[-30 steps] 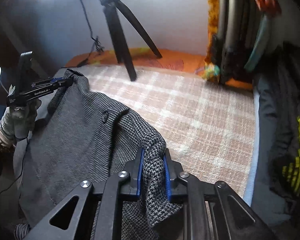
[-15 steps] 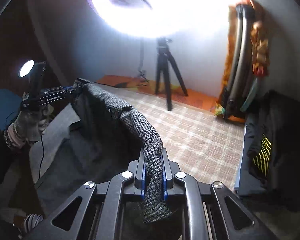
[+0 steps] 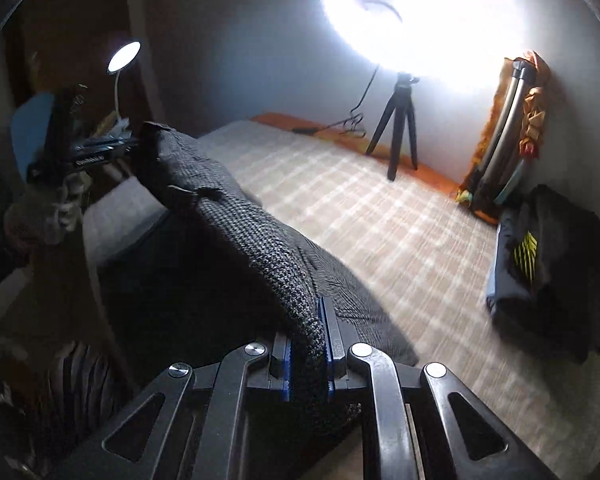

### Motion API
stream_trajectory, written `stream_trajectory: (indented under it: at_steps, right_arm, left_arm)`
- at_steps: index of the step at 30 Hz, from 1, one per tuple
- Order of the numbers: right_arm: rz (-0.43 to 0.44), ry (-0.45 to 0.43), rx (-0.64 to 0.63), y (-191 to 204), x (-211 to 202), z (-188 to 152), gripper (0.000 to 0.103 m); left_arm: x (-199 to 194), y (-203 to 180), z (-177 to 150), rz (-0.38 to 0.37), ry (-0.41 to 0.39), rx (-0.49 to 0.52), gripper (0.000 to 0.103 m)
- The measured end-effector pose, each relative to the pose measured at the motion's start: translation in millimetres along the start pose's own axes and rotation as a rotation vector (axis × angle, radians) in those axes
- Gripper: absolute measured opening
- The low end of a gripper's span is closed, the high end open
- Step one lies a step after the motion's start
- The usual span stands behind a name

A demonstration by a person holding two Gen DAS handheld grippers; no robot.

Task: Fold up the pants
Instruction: 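Lift the waistband with both tools and fold it over onto the legs, then open both tools, release the folded shorts and reposition over the fold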

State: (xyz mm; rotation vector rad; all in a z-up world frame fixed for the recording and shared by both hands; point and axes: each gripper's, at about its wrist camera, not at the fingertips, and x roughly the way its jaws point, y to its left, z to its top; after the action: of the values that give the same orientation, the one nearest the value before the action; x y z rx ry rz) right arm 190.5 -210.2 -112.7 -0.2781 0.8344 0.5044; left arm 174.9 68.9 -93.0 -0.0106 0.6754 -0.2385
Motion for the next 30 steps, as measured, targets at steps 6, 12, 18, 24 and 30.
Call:
stream_trajectory:
  at_steps: [6, 12, 18, 24, 30]
  right_arm:
    - [-0.003, 0.075, -0.075, 33.8, 14.0, -51.5, 0.010]
    - [-0.014, 0.109, -0.075, 44.6, 28.0, -81.2, 0.010]
    - [-0.034, 0.109, -0.114, 52.6, 29.0, -92.9, 0.010]
    - [-0.082, 0.126, -0.196, 67.6, 35.2, -107.4, 0.011]
    - [-0.085, 0.133, -0.186, 65.6, 37.7, -113.9, 0.013]
  left_arm:
    - [-19.8, -4.4, -69.0, -0.001, 0.064, 0.007, 0.013]
    - [-30.4, -8.0, -108.6, 0.000, 0.093, -0.004, 0.013]
    - [-34.4, -7.4, -129.4, 0.042, 0.156, 0.056, 0.026]
    - [-60.7, 24.8, -148.0, 0.105, 0.197, 0.038, 0.026]
    - [-85.7, 27.4, -115.0, 0.106, 0.104, 0.032, 0.026]
